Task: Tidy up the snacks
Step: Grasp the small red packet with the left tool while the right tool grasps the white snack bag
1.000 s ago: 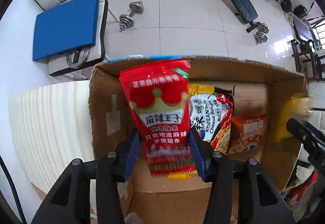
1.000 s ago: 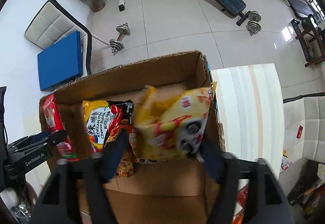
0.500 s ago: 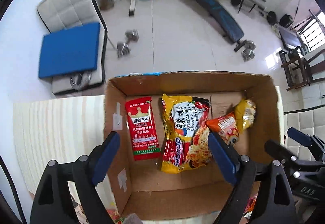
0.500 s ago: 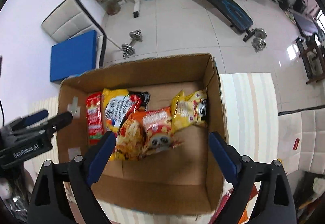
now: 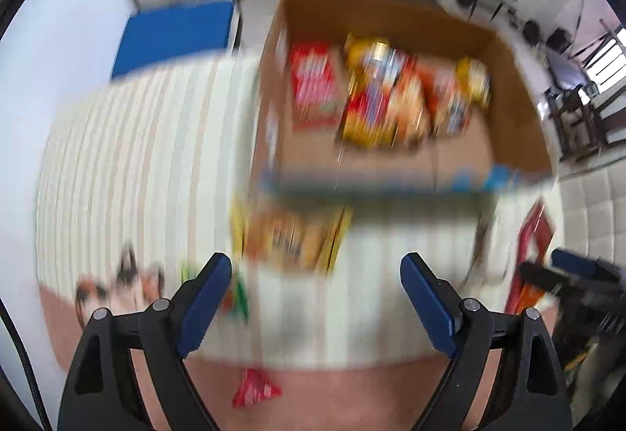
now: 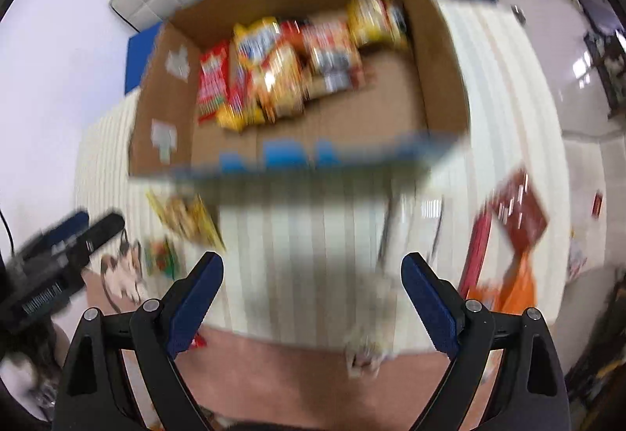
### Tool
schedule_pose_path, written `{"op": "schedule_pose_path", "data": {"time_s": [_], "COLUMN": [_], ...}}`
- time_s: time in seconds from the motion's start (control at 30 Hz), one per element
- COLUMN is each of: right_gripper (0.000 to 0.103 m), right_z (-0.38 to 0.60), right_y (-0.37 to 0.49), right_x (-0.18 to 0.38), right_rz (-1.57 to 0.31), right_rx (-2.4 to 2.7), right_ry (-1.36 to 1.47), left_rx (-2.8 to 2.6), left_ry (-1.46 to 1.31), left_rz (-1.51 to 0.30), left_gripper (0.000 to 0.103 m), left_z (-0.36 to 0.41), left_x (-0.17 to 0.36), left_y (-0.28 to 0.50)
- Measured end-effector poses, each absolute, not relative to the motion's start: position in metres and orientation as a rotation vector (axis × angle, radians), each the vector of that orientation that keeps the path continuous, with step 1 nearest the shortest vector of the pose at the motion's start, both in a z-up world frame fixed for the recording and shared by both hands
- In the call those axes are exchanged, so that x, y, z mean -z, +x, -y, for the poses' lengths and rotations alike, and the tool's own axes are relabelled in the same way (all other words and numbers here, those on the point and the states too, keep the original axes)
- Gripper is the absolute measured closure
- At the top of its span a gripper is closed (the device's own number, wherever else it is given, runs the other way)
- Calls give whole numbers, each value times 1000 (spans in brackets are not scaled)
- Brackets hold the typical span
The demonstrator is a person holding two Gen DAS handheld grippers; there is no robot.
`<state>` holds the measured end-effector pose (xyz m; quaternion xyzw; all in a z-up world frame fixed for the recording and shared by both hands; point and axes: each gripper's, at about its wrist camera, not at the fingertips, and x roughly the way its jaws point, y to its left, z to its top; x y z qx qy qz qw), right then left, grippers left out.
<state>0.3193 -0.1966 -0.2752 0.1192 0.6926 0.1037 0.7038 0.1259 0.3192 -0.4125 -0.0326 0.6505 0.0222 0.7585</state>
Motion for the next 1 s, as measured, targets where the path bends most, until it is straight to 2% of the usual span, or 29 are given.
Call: {"op": "schedule_pose_path", "data": {"time_s": [0.3,0.7,0.83,0.9,0.93,1.0], "right_gripper": [8,9,22,37,41,43], "right_z": [219,221,218,216,215,215], "right_y": [244,225,227,228,230,229], "right_x": [354,415,418,415,415,414], "right_rz": [-1716,-1809,-1796,-1787,-1785,-1783], "right_rx": [-130,-68,-41,-28,-25,-25], "right_ry": [361,428,420,396,391,388], "left_rx": [-156,-232,-243,-247,-247,-247], "left_ry": [-214,-386,-407,-412,-413,-417], "left_rz": [-1625,-1701,-1708,-1704,-1703,-1705], "left_gripper": [14,14,14,14,15,14], "left_z": [-351,-382,-383,-385,-385,-384], "left_x": [493,536,542,544,544,546], "left_y": [8,-36,-40,-43,-44,-46]}}
